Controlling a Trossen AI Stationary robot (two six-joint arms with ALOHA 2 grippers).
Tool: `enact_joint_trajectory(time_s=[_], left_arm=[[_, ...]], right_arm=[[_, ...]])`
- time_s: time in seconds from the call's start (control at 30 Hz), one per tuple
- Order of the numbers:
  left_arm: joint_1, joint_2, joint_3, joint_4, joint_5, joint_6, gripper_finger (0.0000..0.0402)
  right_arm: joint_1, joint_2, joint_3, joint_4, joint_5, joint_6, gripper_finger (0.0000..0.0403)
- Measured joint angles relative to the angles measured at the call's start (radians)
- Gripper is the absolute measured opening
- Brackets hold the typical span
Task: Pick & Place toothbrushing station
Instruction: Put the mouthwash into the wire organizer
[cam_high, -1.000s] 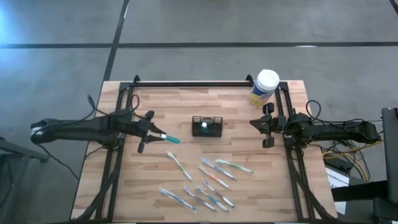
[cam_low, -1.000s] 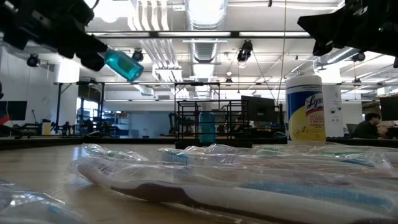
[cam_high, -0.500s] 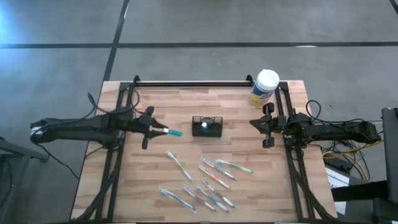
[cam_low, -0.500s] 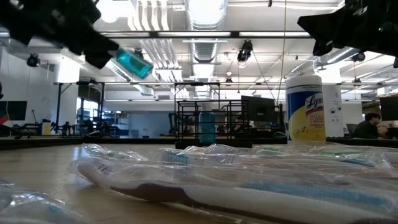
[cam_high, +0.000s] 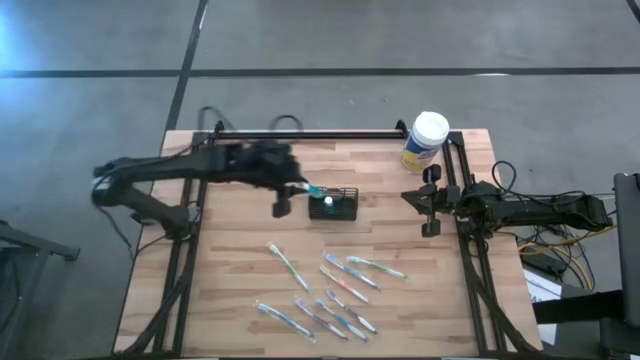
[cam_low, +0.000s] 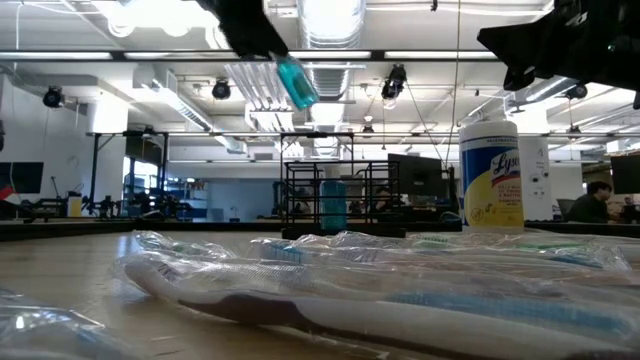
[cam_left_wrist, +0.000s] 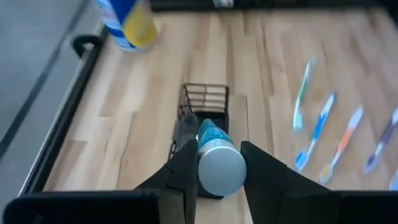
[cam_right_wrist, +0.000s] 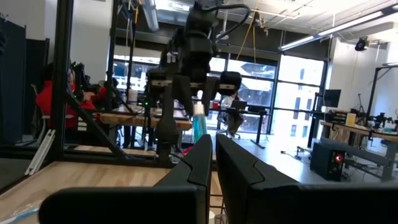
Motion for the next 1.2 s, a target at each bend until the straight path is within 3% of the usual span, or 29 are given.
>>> enact_joint_trajectory(time_s=[0.2,0.43,1.2], left_arm=[[0.001,0.25,0.251,-0.181,0.0,0.064,0.0098],[0.0,0.403,0.416,-0.235,0.068,0.068,0.0098],[0.001,0.543,0.458,-0.252,0.069,0.137,0.0098]], right_arm=[[0.0,0.0,0.0,-0.003,0.0,0.0,0.0018],[0.0,0.0,0.0,-0.005,-0.001,0.0,0.0018],[0.0,0.0,0.0,-0.008,-0.002,0.0,0.0018]])
